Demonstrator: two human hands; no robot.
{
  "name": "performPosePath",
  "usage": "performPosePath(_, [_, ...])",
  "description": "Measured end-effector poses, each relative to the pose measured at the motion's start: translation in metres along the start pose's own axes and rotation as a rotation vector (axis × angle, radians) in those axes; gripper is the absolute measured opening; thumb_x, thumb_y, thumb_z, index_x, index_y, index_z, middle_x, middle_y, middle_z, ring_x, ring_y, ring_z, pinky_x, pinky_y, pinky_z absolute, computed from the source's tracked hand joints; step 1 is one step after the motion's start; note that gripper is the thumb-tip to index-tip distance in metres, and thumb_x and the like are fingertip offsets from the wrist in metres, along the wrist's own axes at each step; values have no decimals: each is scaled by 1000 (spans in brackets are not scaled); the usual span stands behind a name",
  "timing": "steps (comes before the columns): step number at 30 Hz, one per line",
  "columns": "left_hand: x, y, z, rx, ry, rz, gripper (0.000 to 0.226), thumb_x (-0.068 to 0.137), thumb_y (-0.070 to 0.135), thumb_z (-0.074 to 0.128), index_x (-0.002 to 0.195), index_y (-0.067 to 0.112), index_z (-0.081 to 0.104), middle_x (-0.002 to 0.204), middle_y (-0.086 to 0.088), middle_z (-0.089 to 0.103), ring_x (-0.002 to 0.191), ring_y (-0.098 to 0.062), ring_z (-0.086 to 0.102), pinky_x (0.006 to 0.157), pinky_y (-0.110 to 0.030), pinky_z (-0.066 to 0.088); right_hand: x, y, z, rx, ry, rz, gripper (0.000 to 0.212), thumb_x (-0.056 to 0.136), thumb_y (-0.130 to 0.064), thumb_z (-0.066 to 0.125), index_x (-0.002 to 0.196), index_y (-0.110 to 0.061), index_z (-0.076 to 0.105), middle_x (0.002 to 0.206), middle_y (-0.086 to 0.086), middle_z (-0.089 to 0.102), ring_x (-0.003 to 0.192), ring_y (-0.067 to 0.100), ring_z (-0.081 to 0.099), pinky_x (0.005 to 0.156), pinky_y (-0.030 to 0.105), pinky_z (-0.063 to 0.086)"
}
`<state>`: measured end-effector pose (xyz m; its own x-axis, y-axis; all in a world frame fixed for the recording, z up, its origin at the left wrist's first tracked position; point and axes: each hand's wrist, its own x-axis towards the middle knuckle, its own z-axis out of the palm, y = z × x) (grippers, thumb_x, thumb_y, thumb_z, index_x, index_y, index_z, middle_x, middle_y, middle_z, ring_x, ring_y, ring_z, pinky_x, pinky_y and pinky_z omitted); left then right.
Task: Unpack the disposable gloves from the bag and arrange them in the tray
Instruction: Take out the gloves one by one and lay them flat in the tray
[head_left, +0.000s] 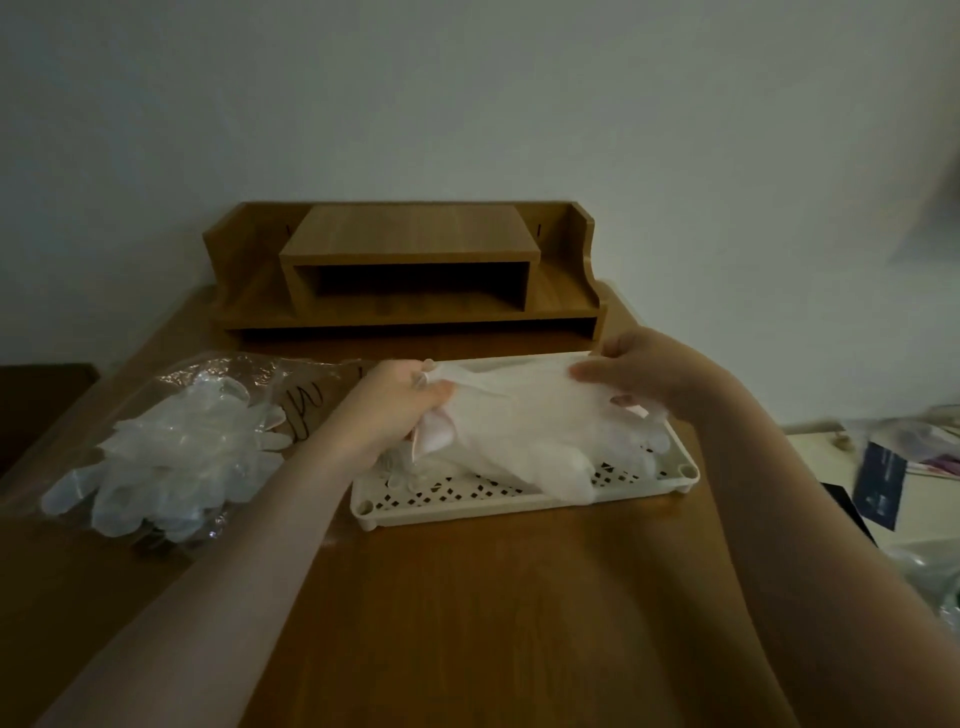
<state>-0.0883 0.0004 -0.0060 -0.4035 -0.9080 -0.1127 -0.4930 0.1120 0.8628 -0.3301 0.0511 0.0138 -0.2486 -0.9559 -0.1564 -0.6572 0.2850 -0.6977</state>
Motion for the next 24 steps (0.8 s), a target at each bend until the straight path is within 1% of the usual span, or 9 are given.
performPosePath(4, [15,0,-3,232,86,70,18,93,29,56,91,12,61,91,-12,66,81,-27,64,70,-41,53,25,-11,2,-142,111,-39,14,89,-30,63,87,-17,65,85,0,63,76,16,59,64,21,48])
performPosePath(7, [28,-1,-2,449,165,112,16,94,28,54,98,14,58,89,-1,60,78,-16,58,59,-25,43,42,-20,11,-231,221,-70,19,91,-29,60,93,-11,65,85,4,61,76,19,57,61,23,42])
performPosePath(9, [32,-3,-1,539,223,99,21,93,28,55,107,12,55,92,-1,59,80,-18,58,62,-26,43,46,-21,21,-304,237,-57,23,91,-33,58,100,-13,65,89,5,63,78,18,58,63,24,45])
performPosePath(11, [33,-7,-2,592,267,86,37,91,29,58,122,12,47,105,-4,58,90,-19,58,71,-30,47,46,-18,31,-507,288,-70,33,91,-40,58,116,-18,60,113,6,60,104,25,55,91,38,47])
performPosePath(12, [31,-8,-2,628,299,122,47,90,30,59,131,13,41,118,-6,54,103,-21,55,81,-31,47,42,-16,35,-618,332,-113,42,91,-44,56,125,-20,55,128,7,53,121,29,46,106,46,34])
performPosePath(14, [25,-4,2,714,360,320,57,92,30,54,142,15,30,143,-4,36,131,-21,35,105,-34,33,31,-19,45,-689,398,-301,53,91,-50,51,136,-23,45,145,4,39,140,28,24,116,47,8])
performPosePath(17, [19,3,19,849,181,573,54,99,25,36,149,18,18,157,3,15,144,-13,7,117,-32,4,20,-24,68,-710,163,-561,73,88,-62,43,147,-21,29,155,0,25,146,19,10,117,43,-7])
performPosePath(20, [26,-11,33,1005,-114,402,62,100,45,23,151,16,5,160,-1,2,146,-14,-1,117,-33,-4,23,-9,88,-815,-118,-407,101,75,-77,47,152,-24,9,160,-3,9,147,23,-6,114,52,-16])
performPosePath(24, [32,-39,38,1065,-197,195,90,87,72,21,151,16,-7,159,-7,-11,146,-20,-8,118,-37,-5,29,19,85,-826,-94,-296,110,64,-85,50,150,-34,3,160,-6,0,146,23,-13,109,58,-21])
